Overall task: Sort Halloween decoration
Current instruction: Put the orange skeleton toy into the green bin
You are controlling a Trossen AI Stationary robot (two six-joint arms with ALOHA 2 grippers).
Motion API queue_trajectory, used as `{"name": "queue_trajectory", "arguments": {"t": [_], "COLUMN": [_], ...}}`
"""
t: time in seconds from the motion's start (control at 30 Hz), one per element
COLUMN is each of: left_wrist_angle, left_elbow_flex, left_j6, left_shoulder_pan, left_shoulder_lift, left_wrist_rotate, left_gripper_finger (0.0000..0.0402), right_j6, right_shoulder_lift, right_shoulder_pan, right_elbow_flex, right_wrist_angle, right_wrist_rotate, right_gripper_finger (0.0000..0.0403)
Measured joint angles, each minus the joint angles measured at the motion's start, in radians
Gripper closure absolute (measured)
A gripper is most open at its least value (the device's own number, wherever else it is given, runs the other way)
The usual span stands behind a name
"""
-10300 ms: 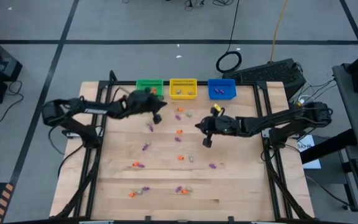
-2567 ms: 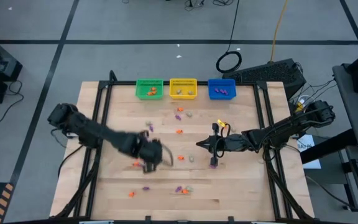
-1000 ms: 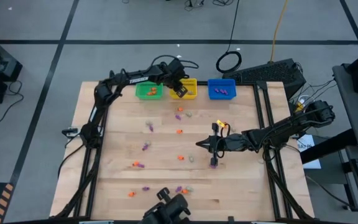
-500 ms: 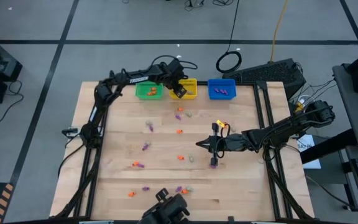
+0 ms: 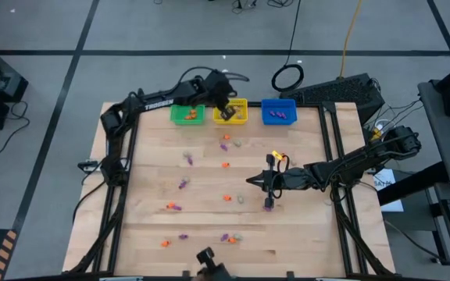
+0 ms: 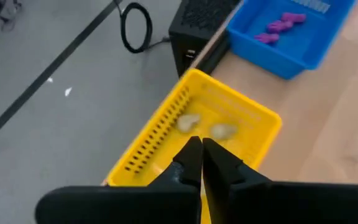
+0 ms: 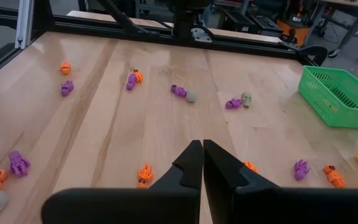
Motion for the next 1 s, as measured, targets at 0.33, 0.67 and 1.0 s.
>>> {"name": "queue_trajectory", "arguments": {"t": [0.33, 0.67, 1.0], "left_wrist_angle": [0.404, 0.48, 0.501], "left_elbow_flex": [-0.481, -0.754, -0.757], "left_j6": [-0.037, -0.168, -0.378], "left_shoulder_pan": [-0.18, -0.535, -0.956], "left_shoulder_lift": [-0.229, -0.444, -0.408], "left_wrist_rotate": [-0.001, -0.146, -0.322], "left_gripper_finger": [0.0391, 0.04, 0.04], "right_j6": [0.013, 0.035, 0.039], "right_shoulder_lift": [0.0, 0.0, 0.001], "right_shoulder_pan": [0.002, 0.002, 0.002], "right_elbow_flex": [0.0, -0.001, -0.001], "right_wrist_angle": [-0.023, -0.058, -0.053], "right_wrist_rotate": [-0.001, 0.0, 0.002], "right_gripper_finger": [0.0403, 0.0403, 0.0403]}}
